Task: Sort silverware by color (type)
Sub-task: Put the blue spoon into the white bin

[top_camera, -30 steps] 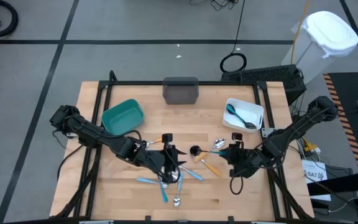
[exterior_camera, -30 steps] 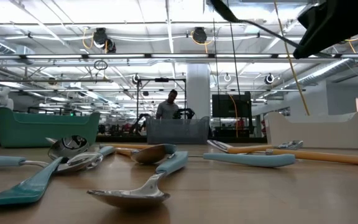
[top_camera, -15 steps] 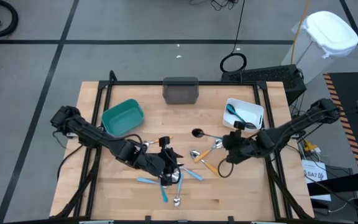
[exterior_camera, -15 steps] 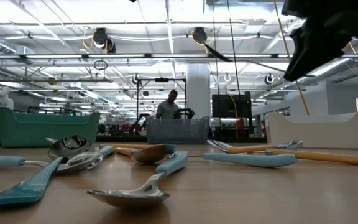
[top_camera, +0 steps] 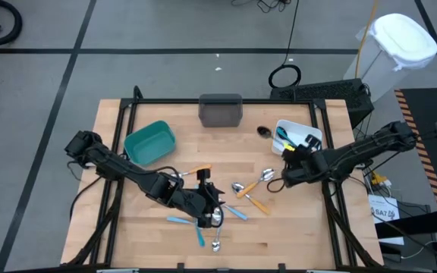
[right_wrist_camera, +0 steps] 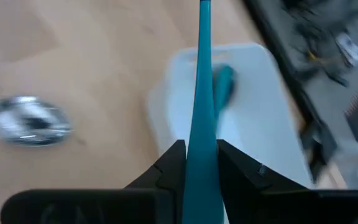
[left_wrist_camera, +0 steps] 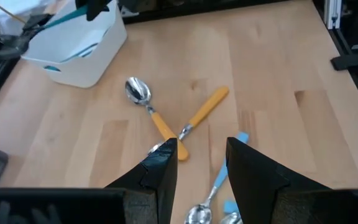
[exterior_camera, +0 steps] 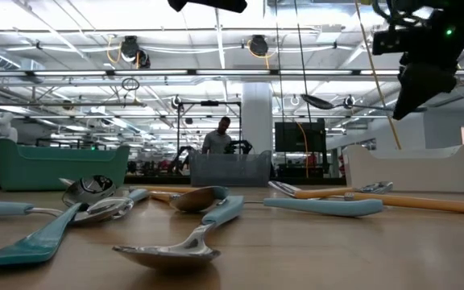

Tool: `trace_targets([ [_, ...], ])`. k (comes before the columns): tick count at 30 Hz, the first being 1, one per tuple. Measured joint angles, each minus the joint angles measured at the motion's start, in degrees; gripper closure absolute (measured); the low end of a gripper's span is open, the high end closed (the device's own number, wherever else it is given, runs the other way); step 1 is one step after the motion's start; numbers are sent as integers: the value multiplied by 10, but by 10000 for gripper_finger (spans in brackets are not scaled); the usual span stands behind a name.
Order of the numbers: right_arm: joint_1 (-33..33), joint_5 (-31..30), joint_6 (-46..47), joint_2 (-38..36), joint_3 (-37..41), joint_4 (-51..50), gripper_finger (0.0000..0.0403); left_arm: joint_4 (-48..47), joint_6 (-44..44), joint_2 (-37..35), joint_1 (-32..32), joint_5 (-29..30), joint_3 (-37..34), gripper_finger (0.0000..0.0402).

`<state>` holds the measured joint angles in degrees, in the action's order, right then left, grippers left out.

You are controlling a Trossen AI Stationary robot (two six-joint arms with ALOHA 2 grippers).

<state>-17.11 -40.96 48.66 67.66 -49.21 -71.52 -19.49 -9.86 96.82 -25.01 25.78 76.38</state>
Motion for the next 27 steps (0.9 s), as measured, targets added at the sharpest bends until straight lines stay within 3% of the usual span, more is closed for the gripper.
trace_targets([
  [6, 10, -10, 89, 1, 0, -74, 335, 3, 26, 0, 10, 0, 0, 265],
  [14, 11, -27, 76, 2, 2, -100, 335, 2, 33, 0, 27, 0, 0, 265],
  [20, 18, -24, 60, 3, 49, -97, 335, 2, 33, 0, 32, 0, 0, 265],
  [27, 53, -8, 100, 3, 55, -97, 335, 4, 35, 0, 31, 0, 0, 265],
])
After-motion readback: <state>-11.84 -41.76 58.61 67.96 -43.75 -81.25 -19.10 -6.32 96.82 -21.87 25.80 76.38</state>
